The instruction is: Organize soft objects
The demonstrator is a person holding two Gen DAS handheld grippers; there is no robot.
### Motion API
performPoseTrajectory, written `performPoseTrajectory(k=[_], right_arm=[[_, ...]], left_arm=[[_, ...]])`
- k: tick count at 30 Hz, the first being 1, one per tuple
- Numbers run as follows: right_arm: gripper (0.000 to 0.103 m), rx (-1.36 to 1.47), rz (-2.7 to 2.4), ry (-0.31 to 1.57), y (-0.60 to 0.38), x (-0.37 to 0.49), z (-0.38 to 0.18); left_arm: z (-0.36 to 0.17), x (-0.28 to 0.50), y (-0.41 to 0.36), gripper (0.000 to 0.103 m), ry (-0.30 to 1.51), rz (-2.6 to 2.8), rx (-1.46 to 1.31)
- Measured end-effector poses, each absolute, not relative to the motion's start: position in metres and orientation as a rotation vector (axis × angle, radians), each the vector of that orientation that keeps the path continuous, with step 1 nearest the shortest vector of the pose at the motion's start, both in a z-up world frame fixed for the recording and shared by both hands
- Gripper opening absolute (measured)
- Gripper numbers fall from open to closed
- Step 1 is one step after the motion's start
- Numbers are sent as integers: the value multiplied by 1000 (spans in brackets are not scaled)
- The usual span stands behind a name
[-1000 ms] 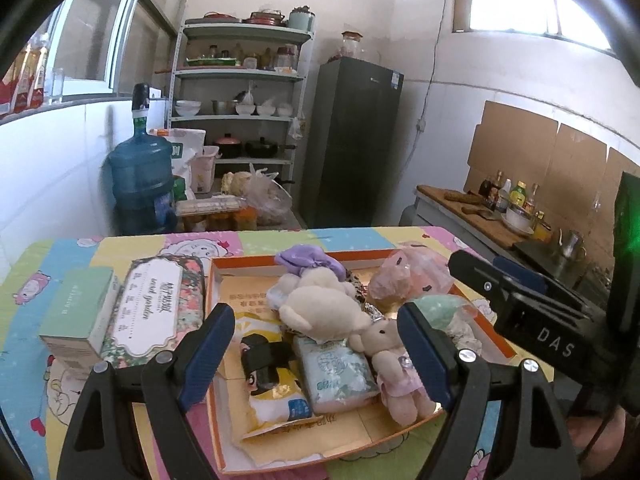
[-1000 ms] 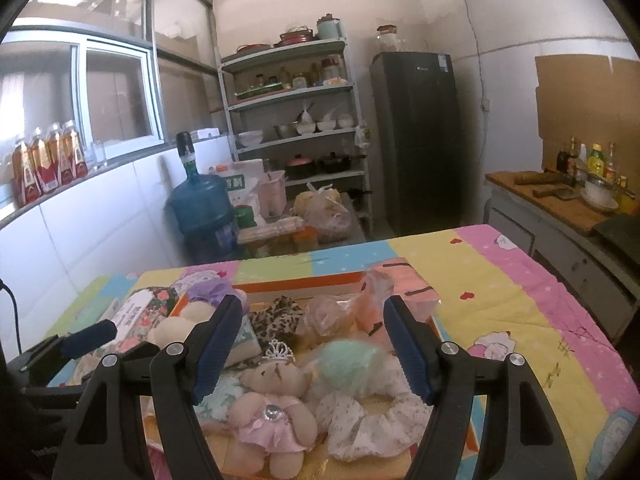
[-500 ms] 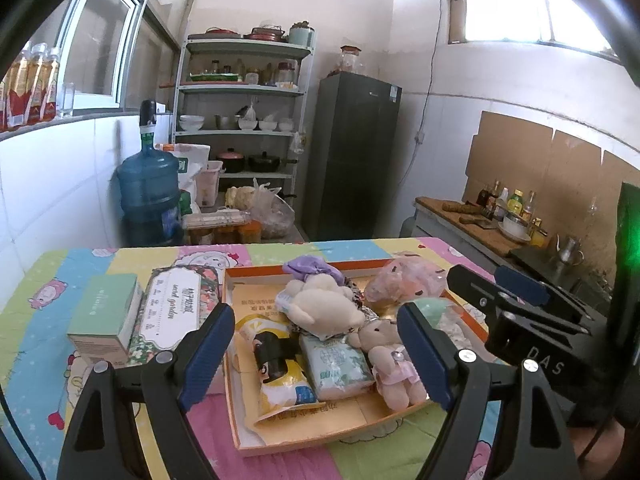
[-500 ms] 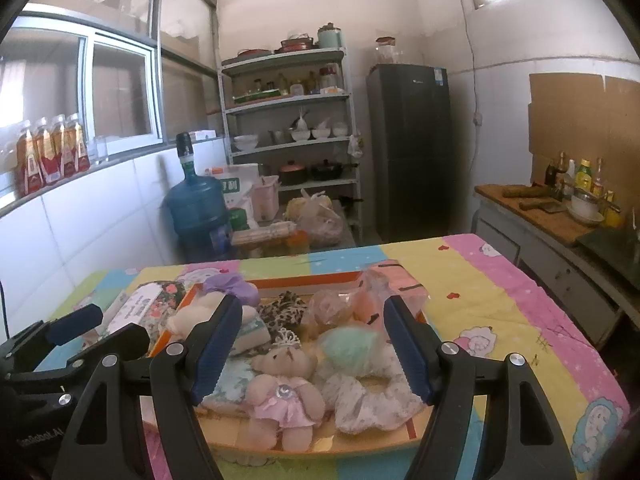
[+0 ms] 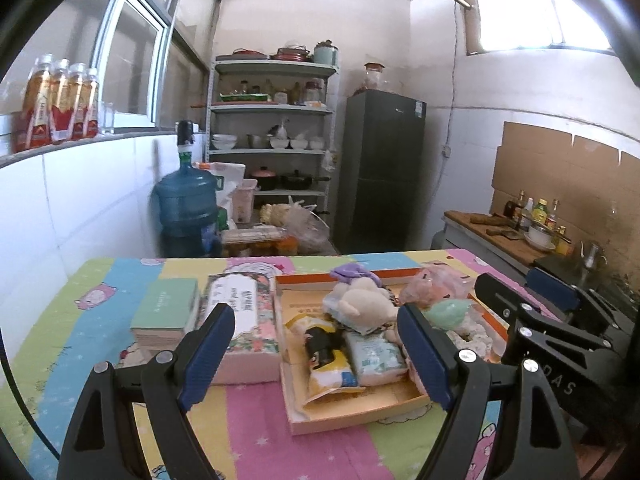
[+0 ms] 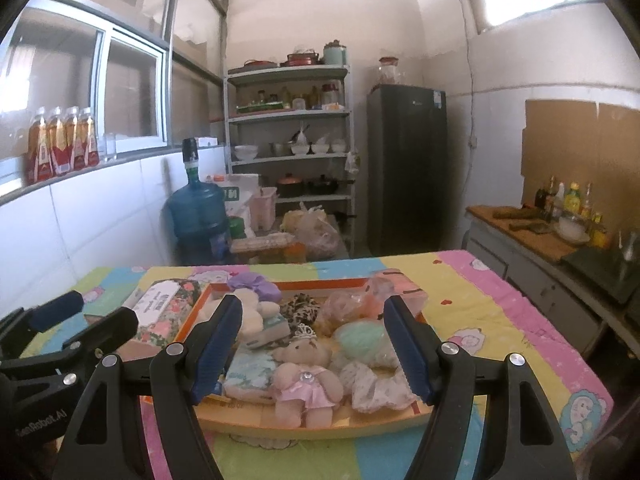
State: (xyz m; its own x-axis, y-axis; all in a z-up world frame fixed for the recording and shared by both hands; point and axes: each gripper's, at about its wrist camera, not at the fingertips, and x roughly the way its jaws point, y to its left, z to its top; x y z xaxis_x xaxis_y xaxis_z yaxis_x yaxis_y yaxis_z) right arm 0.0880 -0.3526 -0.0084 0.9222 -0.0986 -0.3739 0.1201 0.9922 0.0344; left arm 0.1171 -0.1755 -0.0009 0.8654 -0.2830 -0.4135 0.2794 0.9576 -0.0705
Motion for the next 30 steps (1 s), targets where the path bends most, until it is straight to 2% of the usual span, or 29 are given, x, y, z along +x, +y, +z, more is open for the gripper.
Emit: performPoseTrajectory(k=[30], right_arm=[[75,57,-101,349,-289,22,-3]], left_arm=[[11,48,-115,82,376,-221,-22]])
